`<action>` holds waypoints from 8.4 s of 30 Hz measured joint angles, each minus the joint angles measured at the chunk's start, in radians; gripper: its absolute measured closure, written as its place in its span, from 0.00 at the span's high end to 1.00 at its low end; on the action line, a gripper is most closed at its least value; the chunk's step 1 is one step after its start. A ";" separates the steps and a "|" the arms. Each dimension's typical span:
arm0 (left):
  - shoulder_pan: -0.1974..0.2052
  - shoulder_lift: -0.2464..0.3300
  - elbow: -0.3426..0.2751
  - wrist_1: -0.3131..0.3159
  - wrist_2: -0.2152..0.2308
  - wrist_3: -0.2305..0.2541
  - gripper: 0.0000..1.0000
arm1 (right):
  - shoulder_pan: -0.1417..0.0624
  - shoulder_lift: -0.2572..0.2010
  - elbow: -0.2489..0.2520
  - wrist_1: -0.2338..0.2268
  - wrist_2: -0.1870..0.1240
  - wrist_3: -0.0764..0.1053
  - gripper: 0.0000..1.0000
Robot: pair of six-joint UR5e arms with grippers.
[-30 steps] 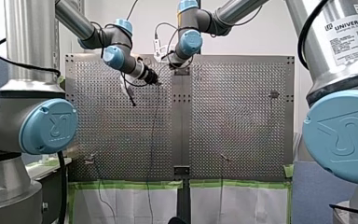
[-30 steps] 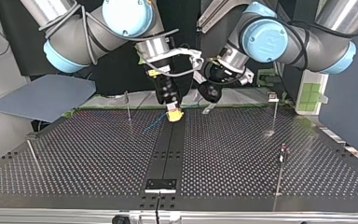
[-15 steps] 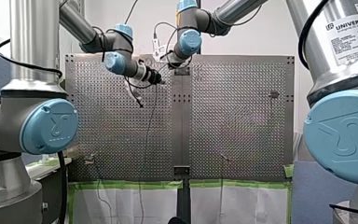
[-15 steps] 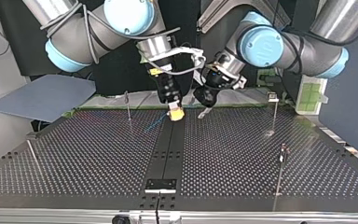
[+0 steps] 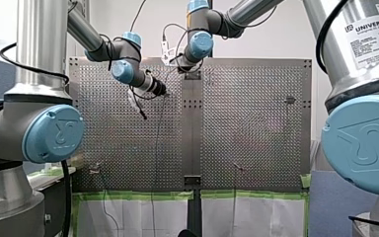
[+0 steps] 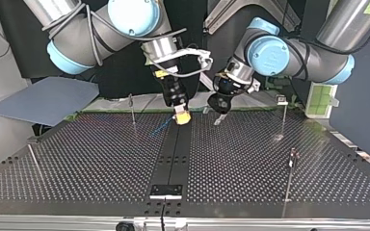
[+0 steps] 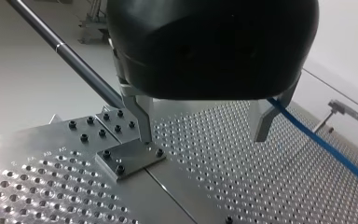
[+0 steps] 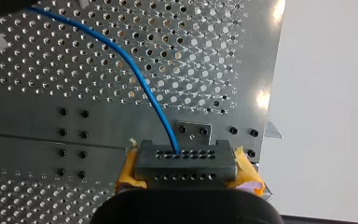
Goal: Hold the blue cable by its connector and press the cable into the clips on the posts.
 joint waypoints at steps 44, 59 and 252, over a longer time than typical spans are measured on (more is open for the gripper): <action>0.165 0.229 0.000 -0.134 -0.305 0.281 0.00 | -0.021 0.033 -0.008 -0.100 -0.109 0.065 0.00; 0.221 0.236 0.010 -0.108 -0.428 0.312 0.00 | -0.014 0.076 -0.120 -0.082 -0.176 0.098 0.00; 0.218 0.255 0.079 -0.177 -0.363 0.501 1.00 | -0.118 0.183 -0.260 -0.058 -0.171 0.148 0.00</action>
